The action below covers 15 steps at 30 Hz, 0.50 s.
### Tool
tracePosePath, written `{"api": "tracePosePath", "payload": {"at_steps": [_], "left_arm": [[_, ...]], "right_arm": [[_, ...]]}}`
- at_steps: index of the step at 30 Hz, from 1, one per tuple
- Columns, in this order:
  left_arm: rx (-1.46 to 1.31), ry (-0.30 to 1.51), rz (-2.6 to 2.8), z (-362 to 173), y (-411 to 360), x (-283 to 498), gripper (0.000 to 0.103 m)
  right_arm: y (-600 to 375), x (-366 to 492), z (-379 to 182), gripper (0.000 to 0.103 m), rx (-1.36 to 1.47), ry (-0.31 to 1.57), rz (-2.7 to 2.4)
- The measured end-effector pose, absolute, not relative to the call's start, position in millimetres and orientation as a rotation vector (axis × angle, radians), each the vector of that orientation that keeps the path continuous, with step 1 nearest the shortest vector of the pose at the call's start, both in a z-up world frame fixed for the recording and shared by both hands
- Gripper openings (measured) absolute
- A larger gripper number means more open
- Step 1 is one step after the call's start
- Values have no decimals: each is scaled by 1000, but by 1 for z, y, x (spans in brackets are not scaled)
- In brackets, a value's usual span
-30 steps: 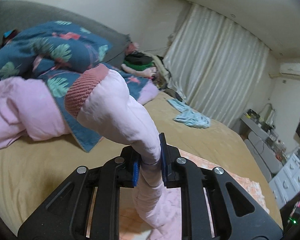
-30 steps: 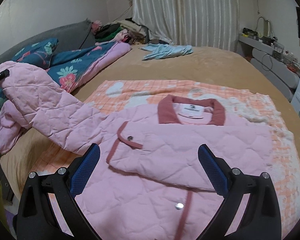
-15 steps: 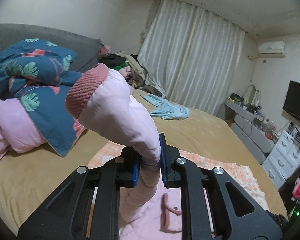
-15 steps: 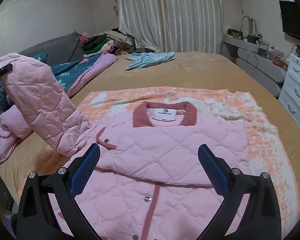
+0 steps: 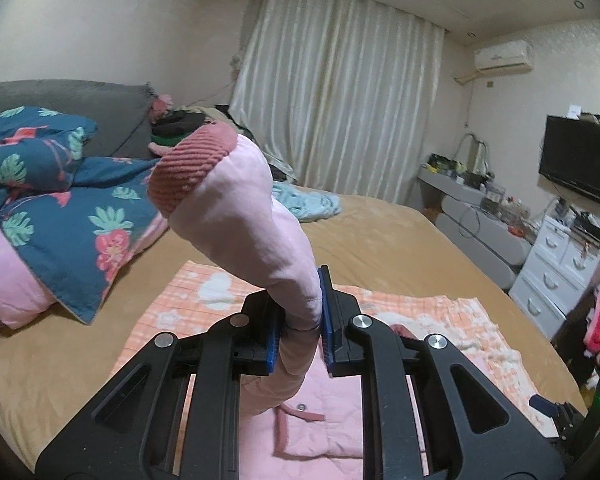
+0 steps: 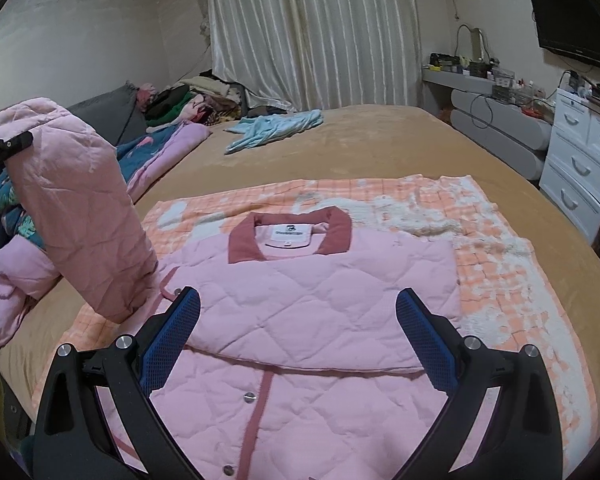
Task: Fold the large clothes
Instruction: 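Carry the held sleeve over the jacket front and lower it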
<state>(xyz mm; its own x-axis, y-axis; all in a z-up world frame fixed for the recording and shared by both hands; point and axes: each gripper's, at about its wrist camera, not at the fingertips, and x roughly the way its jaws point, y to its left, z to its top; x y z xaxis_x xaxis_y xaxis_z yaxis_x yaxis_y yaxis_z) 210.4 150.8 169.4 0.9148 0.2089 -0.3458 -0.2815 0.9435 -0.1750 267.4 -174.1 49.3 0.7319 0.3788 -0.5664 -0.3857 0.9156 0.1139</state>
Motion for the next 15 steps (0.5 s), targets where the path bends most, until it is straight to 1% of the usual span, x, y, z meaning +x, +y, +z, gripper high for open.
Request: {"api": "tracePosePath", "payload": {"at_steps": [15], "left_arm": [[-139,418,141,131,84,254,9]], "right_arm": [[-225,282,32,98,39,640,341]]}}
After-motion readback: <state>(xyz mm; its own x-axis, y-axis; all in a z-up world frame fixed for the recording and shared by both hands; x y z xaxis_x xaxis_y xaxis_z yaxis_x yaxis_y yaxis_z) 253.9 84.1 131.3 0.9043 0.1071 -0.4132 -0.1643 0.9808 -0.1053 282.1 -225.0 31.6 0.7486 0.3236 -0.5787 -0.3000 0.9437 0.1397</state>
